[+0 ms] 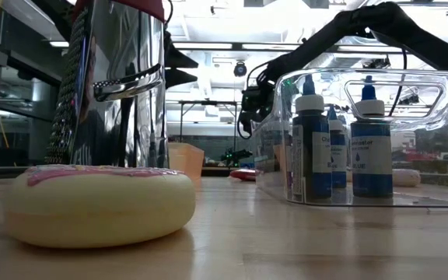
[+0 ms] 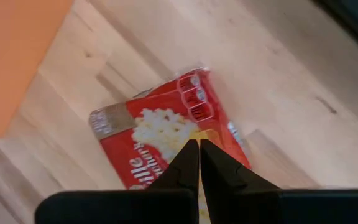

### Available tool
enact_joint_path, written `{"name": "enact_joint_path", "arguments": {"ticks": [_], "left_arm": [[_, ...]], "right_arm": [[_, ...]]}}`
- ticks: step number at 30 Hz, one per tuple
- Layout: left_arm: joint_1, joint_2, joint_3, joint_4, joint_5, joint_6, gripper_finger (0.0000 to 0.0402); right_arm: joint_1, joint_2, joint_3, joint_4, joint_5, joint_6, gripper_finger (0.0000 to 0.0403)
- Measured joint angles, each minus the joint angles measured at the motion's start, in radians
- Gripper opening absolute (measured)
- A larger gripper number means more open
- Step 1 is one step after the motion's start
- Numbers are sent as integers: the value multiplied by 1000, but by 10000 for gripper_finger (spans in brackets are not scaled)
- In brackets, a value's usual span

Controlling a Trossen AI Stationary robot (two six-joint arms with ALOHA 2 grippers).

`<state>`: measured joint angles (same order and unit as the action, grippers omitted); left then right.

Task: Pick & Place Food Item
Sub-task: Put the red popcorn pack into the orange bin

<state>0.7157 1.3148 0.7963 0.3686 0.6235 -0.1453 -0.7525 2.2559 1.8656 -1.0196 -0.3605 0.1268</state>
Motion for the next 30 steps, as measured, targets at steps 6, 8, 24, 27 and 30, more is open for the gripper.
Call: {"name": "enact_joint_path", "arguments": {"ticks": [6, 8, 24, 27, 30], "left_arm": [[-54, 0, 0, -4, -99, 24, 223], [-68, 0, 0, -5, -148, 30, 223], [-80, 0, 0, -2, -212, 16, 223], [-80, 0, 0, -2, -212, -1, 223], [-80, 0, 0, -15, -212, -6, 223]], "right_arm": [[-2, -21, 0, -22, -1, -43, 2], [-4, -48, 0, -20, 4, -51, 2], [-20, -298, 1, 18, 12, -125, 2], [-12, -313, 2, 13, 12, -156, 2], [-11, -313, 1, 2, 18, -176, 2]]}}
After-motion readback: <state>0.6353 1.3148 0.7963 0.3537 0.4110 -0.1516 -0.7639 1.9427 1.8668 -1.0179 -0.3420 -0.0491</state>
